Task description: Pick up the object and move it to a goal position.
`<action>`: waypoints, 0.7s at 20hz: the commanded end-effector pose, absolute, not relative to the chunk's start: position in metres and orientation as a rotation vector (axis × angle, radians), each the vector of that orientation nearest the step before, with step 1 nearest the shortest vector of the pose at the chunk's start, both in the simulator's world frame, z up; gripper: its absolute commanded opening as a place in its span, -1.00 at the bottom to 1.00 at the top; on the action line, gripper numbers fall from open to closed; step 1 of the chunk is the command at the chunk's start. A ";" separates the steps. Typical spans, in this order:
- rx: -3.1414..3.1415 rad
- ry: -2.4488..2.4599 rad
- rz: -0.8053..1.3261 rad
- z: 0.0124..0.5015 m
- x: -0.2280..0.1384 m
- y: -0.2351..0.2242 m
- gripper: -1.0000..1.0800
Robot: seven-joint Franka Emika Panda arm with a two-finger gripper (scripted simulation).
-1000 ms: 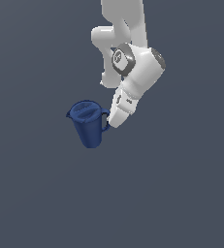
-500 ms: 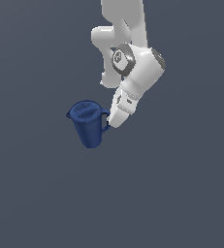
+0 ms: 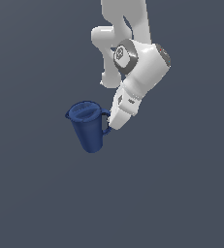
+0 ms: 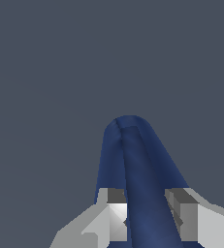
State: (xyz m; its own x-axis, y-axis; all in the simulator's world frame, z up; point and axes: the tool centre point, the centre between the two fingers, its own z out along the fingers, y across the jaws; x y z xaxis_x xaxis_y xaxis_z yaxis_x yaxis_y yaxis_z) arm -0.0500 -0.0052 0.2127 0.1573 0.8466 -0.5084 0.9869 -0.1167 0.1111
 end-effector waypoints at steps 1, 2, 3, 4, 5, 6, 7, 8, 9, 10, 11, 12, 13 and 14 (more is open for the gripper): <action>2.021 1.740 -0.447 0.223 -0.039 -0.004 -1.00; 2.021 1.740 -0.447 0.227 -0.035 -0.004 -1.00; 2.021 1.740 -0.447 0.232 -0.030 -0.003 -1.00; 2.022 1.740 -0.447 0.236 -0.025 -0.003 -1.00; 2.022 1.740 -0.447 0.240 -0.020 -0.003 -1.00; 2.022 1.740 -0.447 0.243 -0.016 -0.002 -1.00; 2.022 1.740 -0.447 0.247 -0.012 -0.002 -1.00; 2.022 1.739 -0.447 0.250 -0.008 -0.002 -1.00; 2.022 1.739 -0.447 0.253 -0.005 -0.001 -1.00; 2.022 1.739 -0.447 0.255 -0.002 -0.001 -1.00; 2.022 1.738 -0.448 0.257 0.000 -0.001 -1.00; 2.022 1.738 -0.448 0.259 0.003 -0.001 -1.00; 2.022 1.738 -0.448 0.261 0.005 -0.001 -1.00; 2.022 1.738 -0.448 0.262 0.007 -0.001 -1.00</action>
State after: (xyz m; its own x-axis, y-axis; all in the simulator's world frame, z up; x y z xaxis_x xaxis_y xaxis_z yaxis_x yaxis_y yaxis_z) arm 0.0027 -0.0008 0.2580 0.1588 0.8460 -0.5090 0.9867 -0.1180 0.1118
